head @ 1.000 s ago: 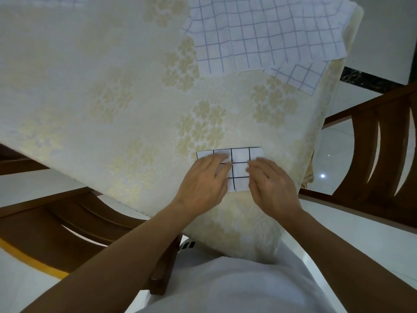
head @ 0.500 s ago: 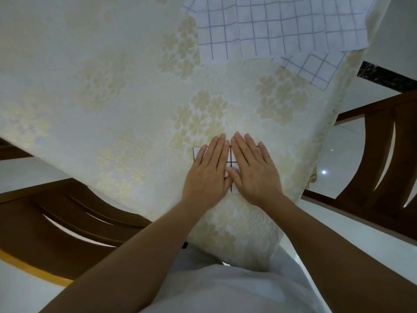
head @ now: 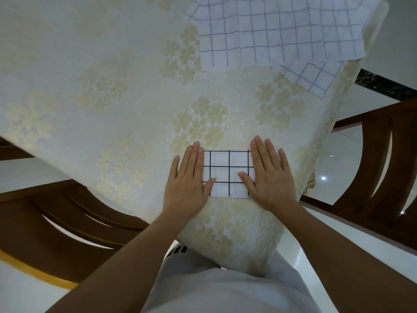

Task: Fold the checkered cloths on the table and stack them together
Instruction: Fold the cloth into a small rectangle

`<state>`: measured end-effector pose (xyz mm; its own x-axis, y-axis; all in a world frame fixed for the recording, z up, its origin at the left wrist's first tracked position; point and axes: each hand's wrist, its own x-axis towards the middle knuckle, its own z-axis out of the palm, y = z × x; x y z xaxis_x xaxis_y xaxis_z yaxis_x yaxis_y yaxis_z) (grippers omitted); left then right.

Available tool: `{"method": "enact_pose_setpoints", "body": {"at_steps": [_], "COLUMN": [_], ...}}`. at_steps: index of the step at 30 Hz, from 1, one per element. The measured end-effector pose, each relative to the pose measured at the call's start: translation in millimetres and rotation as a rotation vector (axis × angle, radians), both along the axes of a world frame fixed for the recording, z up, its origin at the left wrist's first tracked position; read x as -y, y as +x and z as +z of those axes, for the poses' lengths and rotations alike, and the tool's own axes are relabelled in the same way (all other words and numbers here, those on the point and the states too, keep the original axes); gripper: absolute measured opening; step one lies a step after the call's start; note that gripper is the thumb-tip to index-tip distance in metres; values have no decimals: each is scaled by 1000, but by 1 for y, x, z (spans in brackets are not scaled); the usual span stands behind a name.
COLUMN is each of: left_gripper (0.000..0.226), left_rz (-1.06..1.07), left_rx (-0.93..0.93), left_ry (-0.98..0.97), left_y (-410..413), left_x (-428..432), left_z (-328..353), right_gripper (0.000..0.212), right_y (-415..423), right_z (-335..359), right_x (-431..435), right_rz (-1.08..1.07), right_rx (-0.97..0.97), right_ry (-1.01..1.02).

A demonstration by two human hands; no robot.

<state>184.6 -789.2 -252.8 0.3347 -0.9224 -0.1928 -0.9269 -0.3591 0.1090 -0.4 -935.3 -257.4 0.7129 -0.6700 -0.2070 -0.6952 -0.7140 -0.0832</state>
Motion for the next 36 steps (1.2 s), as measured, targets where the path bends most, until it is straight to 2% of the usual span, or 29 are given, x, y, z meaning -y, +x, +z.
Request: {"method": "enact_pose_setpoints", "body": {"at_steps": [4, 7, 10, 13, 16, 23, 32, 36], "left_gripper": [73, 61, 31, 19, 18, 20, 9, 13], "left_rz": [43, 162, 360, 584, 707, 836, 941, 951], "left_rx": [-51, -195, -193, -356, -416, -448, -521, -523], "left_ry": [-14, -178, -351, -356, -295, -233, -187, -173], "left_y": [2, 5, 7, 5, 2, -4, -9, -8], "left_x": [-2, -2, -2, 3, 6, 13, 22, 25], "left_z": [6, 16, 25, 33, 34, 36, 43, 42], "right_gripper": [78, 70, 43, 23, 21, 29, 23, 22], "right_y": [-2, -5, -12, -8, 0, 15, 26, 33], "right_z": [8, 21, 30, 33, 30, 29, 35, 33], "right_x": [3, 4, -2, -8, -11, -12, -15, -15], "right_rz": [23, -61, -243, -429, -608, -831, -908, -953], "right_rx": [7, 148, 387, 472, 447, 351, 338, 315], "right_ry": [45, 78, -46, 54, 192, 296, 362, 429]}}
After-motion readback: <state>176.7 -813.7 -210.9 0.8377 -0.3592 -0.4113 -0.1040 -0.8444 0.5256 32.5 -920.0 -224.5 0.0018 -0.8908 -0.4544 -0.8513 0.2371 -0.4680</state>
